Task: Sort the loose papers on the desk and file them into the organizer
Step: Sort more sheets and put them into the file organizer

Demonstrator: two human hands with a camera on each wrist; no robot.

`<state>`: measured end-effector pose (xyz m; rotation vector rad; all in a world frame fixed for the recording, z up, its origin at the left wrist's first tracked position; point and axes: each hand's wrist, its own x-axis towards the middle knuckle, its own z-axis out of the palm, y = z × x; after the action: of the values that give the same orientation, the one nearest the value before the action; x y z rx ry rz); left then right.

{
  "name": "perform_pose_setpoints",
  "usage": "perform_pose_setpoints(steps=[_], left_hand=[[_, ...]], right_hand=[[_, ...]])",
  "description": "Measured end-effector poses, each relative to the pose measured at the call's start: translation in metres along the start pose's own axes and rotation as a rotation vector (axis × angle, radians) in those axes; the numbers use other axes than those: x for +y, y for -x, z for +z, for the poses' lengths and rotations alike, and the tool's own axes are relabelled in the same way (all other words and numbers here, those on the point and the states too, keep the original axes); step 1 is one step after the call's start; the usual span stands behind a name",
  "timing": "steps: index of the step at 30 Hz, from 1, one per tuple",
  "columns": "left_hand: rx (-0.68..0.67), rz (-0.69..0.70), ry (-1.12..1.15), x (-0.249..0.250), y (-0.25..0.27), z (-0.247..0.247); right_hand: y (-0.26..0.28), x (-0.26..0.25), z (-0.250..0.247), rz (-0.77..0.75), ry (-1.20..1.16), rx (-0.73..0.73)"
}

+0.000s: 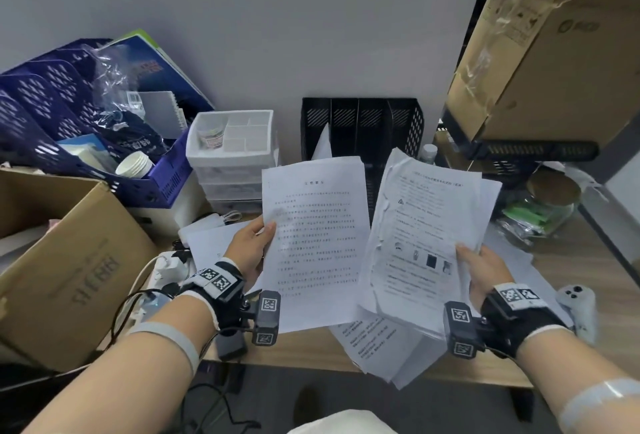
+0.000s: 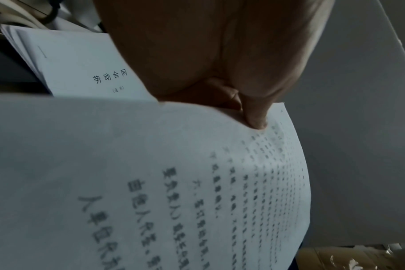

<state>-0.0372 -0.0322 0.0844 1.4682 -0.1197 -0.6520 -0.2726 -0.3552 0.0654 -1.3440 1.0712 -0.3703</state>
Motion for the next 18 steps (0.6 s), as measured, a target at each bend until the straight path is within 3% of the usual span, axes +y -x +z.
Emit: perform_pose_setpoints(steps=[6,9,12,15,18], left_hand=[[-0.006,-0.021,0.032,-0.004,-0.005,-0.012],[0.1,-0.052,-0.047,-0.011,-0.02,-0.026],[0.225,-0.08,-0.296,-0.031,-0.046,-0.058],[0.303,-0.187,-0.541,-0.044,-0.059,-0.084],[0.434,-0.369,-0.574,-0.054,-0.074,-0.099]], right_hand=[[-0.011,0.016,0.015,0.016,0.024,-0.035],[0.0,0.013,0.023,0.002,0.083,0.022],[0.014,0.01,0.029,0.023,0.171,0.137],[0.018,0.02,0.028,0.05,0.224,0.256],[0.027,0.031,0.03,0.105,0.234,0.384]])
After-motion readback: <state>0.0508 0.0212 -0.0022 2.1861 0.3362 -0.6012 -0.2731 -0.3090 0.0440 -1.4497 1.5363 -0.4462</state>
